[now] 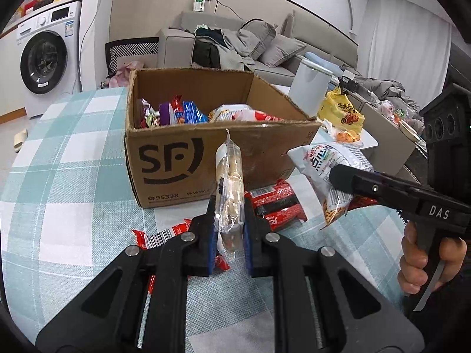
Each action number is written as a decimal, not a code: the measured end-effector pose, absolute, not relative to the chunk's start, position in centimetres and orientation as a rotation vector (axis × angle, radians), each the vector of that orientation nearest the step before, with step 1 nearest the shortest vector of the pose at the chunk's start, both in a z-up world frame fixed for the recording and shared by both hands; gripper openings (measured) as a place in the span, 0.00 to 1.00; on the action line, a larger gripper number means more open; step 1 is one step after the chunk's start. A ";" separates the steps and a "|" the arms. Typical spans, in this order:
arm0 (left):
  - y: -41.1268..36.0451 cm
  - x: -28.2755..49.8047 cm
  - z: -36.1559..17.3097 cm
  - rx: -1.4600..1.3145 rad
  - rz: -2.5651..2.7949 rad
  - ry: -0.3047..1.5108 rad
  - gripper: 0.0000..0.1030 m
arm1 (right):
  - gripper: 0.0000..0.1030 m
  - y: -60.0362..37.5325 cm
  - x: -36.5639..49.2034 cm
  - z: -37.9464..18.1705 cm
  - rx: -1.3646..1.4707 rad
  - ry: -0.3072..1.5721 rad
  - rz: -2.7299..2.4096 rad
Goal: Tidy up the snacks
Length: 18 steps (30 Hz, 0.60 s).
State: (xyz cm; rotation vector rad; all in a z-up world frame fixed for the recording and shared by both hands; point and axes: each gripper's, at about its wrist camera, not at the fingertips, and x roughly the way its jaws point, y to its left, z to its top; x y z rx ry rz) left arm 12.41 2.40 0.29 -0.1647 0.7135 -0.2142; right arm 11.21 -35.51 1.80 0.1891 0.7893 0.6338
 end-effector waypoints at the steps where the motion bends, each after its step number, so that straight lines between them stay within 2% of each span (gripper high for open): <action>1: 2.5 12.2 0.5 -0.164 -0.214 0.708 0.11 | 0.55 -35.5 11.1 1.9 0.188 0.786 0.636; 18: 3.5 9.1 5.1 -0.161 -0.211 0.612 0.11 | 0.55 -35.8 10.0 3.8 0.188 0.737 0.639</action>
